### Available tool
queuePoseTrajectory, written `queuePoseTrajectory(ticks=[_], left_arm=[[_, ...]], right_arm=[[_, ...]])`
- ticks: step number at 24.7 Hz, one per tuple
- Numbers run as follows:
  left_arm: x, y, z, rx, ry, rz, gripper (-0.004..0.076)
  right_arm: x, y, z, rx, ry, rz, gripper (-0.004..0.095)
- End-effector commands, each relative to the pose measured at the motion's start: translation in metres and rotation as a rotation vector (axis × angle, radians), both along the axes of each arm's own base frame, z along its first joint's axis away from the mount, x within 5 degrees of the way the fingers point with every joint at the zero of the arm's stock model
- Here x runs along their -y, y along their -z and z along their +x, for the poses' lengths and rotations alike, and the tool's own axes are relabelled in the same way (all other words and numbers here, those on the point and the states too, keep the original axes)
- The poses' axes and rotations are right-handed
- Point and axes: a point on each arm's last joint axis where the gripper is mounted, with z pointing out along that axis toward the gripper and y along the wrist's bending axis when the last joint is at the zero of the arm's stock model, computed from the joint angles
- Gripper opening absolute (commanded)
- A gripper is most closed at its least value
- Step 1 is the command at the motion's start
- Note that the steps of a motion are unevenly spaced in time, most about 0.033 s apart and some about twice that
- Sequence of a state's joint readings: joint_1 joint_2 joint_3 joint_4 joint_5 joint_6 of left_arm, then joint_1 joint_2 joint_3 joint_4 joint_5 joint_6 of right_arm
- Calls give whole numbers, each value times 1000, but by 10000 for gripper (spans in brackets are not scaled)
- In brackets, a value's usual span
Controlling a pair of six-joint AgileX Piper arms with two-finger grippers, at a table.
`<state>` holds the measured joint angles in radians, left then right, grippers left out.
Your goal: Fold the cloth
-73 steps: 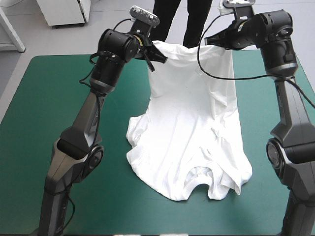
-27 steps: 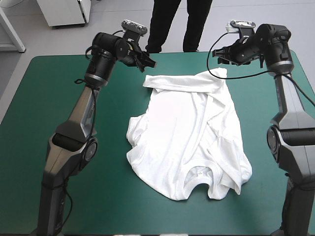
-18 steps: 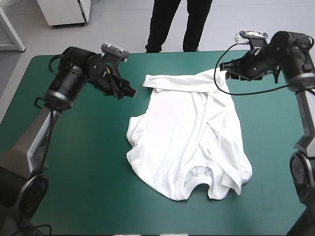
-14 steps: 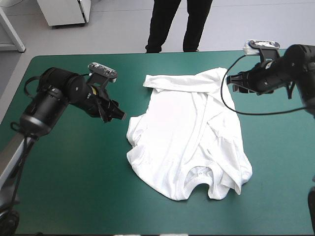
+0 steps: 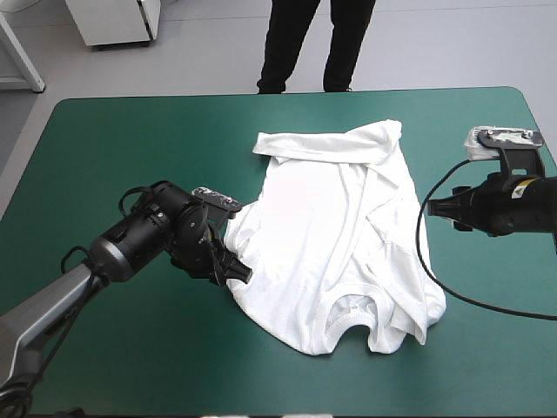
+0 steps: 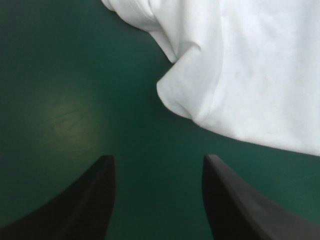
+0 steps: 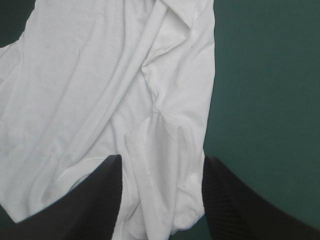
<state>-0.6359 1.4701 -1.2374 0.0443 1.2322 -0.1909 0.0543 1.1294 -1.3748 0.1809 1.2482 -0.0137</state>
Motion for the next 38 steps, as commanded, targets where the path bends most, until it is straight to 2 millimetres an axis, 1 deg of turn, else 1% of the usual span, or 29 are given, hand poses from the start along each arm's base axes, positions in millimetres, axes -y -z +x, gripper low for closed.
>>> queuePoseTrajectory(ticks=[1,5,10,14,15,21,23,24,25,26,27,29,33,34,38], left_arm=[[11,-1,4,9,-14,-78,385],[24,16,10,-30,-11,-78,386],[30,40,21,-71,-37,-27,386],[36,49,28,-62,-56,-38,385],[38,55,31,-62,-73,-42,385],[42,73,37,-96,-91,-15,382],[44,80,39,-106,-91,-5,271],[43,84,38,-112,-91,1,104],[43,86,38,-111,-91,0,28],[43,87,38,-110,-91,-1,-17],[43,87,38,-108,-91,-3,-22],[43,87,38,-100,-91,-9,-22],[44,87,38,-106,-87,-15,-22],[44,87,38,-103,-88,-18,-22],[44,87,38,-103,-88,-18,-22]], right_arm=[[1,-6,-7,27,3,4,424],[1,-4,-7,19,3,3,418],[1,-4,-7,19,3,2,418],[1,-4,-7,20,3,3,418],[1,-4,-7,20,3,3,418],[1,-4,-7,20,3,5,418],[1,2,-6,1,3,1,418],[1,10,-5,-29,3,0,418],[1,16,-6,-47,2,4,418],[-1,29,-8,-90,-5,3,419],[-2,36,-11,-113,-11,-3,419],[-2,66,-17,-208,-20,-32,445],[1,90,-18,-271,-12,-68,521],[3,99,-19,-288,-7,-91,529],[5,117,-18,-299,13,-107,529]])
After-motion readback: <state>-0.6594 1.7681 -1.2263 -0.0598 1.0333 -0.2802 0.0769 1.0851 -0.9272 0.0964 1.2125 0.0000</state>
